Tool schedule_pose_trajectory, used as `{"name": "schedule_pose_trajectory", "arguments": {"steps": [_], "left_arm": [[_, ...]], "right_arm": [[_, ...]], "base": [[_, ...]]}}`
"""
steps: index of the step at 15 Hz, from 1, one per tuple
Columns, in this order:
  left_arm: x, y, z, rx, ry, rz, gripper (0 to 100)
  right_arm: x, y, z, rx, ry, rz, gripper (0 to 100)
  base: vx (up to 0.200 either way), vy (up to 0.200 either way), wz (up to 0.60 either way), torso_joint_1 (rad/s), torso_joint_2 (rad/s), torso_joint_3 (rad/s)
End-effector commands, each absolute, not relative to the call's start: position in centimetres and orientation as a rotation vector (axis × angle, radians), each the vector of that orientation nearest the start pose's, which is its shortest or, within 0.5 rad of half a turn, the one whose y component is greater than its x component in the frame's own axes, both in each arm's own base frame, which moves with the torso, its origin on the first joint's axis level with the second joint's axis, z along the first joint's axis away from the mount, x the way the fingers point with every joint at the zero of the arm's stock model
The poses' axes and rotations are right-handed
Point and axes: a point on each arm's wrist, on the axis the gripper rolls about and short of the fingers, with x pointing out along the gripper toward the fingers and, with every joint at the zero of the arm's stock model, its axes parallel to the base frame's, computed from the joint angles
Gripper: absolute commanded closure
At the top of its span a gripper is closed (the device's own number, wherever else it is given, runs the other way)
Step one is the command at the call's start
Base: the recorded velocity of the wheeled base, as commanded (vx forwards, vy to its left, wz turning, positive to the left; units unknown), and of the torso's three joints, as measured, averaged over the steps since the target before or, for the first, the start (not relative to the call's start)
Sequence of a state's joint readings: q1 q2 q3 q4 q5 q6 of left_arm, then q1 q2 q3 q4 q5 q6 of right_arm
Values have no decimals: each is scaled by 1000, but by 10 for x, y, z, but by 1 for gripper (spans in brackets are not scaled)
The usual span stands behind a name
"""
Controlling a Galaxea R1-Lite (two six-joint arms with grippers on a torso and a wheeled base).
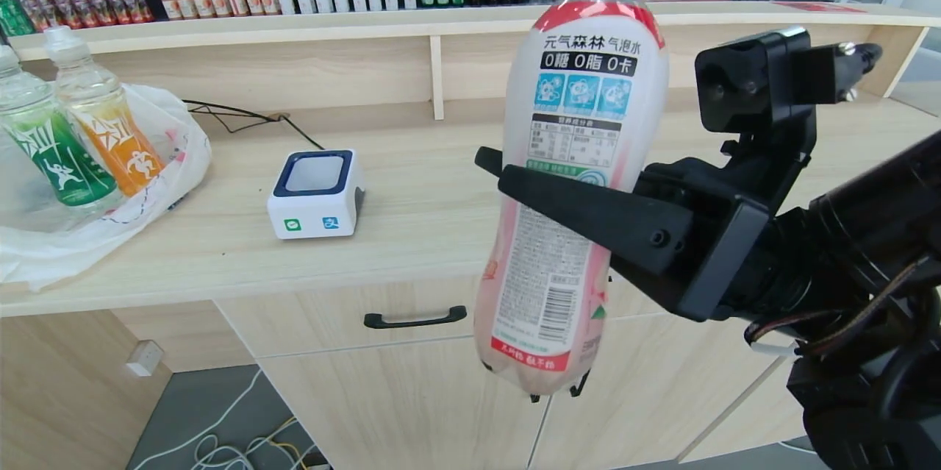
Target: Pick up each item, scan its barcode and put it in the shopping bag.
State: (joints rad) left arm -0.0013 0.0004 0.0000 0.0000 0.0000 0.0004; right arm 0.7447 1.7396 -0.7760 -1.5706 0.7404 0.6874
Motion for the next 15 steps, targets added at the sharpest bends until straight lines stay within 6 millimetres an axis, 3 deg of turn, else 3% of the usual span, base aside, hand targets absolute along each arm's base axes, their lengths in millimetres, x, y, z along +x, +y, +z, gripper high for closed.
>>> {"name": "schedule_pose_trajectory", "arguments": {"steps": [1, 6, 15], "left_arm": [[-23, 0, 75, 0, 0, -2, 0], [-23, 0, 75, 0, 0, 0, 0], [-23, 0, 75, 0, 0, -2, 0]], "right_arm": [[204, 205, 257, 545, -162, 1598, 100], [198, 201, 265, 581, -156, 1614, 100], [188, 192, 258, 595, -115, 1603, 100]], "base": [[0, 0, 0, 0, 0, 0], [0, 0, 0, 0, 0, 0], [0, 0, 0, 0, 0, 0]]}}
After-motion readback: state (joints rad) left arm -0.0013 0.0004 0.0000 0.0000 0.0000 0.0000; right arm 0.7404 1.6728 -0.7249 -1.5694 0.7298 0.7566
